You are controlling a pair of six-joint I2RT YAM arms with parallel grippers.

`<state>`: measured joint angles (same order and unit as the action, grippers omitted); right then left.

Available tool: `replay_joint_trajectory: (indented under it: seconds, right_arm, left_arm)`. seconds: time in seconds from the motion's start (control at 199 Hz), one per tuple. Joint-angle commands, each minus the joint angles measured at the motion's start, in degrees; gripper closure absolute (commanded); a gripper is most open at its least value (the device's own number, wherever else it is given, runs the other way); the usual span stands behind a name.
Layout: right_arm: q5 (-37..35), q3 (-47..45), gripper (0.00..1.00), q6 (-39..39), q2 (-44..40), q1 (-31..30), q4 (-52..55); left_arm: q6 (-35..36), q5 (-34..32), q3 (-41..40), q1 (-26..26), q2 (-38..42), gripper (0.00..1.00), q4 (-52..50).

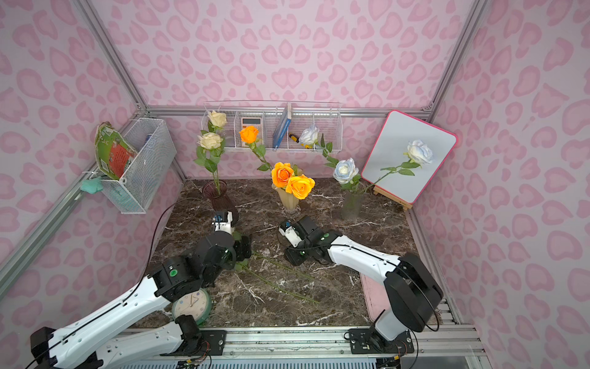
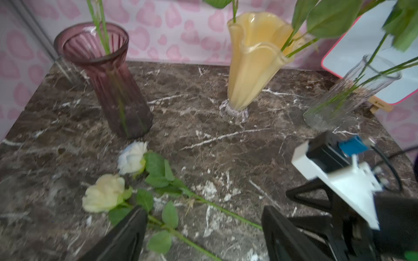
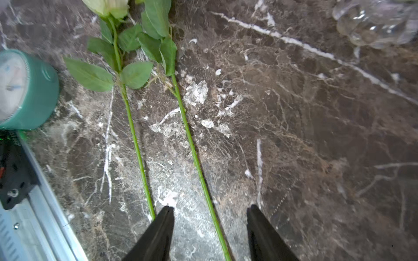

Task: Arrange the flowers in different vases according to their colors
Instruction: Pick up the flower at the center of the board.

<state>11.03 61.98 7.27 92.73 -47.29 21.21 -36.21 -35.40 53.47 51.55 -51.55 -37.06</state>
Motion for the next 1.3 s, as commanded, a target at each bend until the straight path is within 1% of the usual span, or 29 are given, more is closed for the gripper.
replay_joint_trajectory:
  seconds: [0.0,0.085,0.16,0.246,0.346,0.436,0.456,0.511,0.707,0.867,1.073,1.128,1.238,1.298]
  right_arm:
    - [-0.7,3.66,0.46,-4.15,4.96,-0.78,2.14]
    - [-0.61,6.84,0.47,-5.6,9.23,-1.36,3.0]
    - [-1.08,9.9,0.47,-7.1,12.47,-3.11,4.33]
    - [-2.27,12.95,0.47,-8.06,15.82,-5.24,5.62]
    - [-2.76,15.14,0.48,-7.89,18.5,-5.91,5.58]
    - [-3.39,15.54,0.49,-7.88,20.42,-5.9,5.44]
    - [-3.67,17.6,0.49,-7.88,20.9,-5.89,5.57]
    - [-4.63,18.54,0.49,-7.97,21.88,-5.9,5.79]
    - [-5.03,21.64,0.5,-9.19,24.29,-6.21,7.23]
    - [-5.56,21.18,0.5,-9.03,24.64,-7.21,6.99]
    - [-7.05,21.16,0.5,-8.72,26.91,-8.17,6.77]
    - [-7.61,21.58,0.52,-8.68,27.47,-8.26,7.16]
    - [-8.92,22.0,0.6,-8.84,28.04,-8.22,7.56]
    - [-9.32,22.39,0.69,-9.02,28.53,-8.24,8.18]
  left_arm:
    - [-15.31,-6.52,-0.34,2.29,4.15,0.18,-16.69]
    - [-19.62,-6.47,-0.26,2.68,6.84,0.21,-22.04]
    - [-22.24,-5.76,-0.67,3.02,7.94,0.24,-25.15]
    - [-24.39,-4.82,-1.92,3.23,7.85,0.25,-26.98]
    - [-27.0,-4.94,-3.73,3.65,8.36,0.26,-28.17]
    - [-27.51,-5.08,-5.25,3.73,10.31,0.27,-27.82]
    - [-27.43,-5.12,-5.5,3.74,10.76,0.27,-27.62]
    - [-27.43,-5.43,-5.86,3.77,11.41,0.27,-27.79]
    - [-27.69,-5.44,-6.9,3.74,10.73,0.28,-27.38]
    - [-29.13,-4.95,-8.52,3.8,10.83,0.29,-26.69]
    - [-28.92,-4.3,-9.0,3.75,10.1,0.3,-25.77]
    - [-28.9,-4.24,-9.0,3.73,9.57,0.3,-25.52]
    - [-28.72,-3.91,-9.49,3.73,9.09,0.29,-24.7]
    - [-28.74,-3.8,-9.7,3.75,9.19,0.3,-24.27]
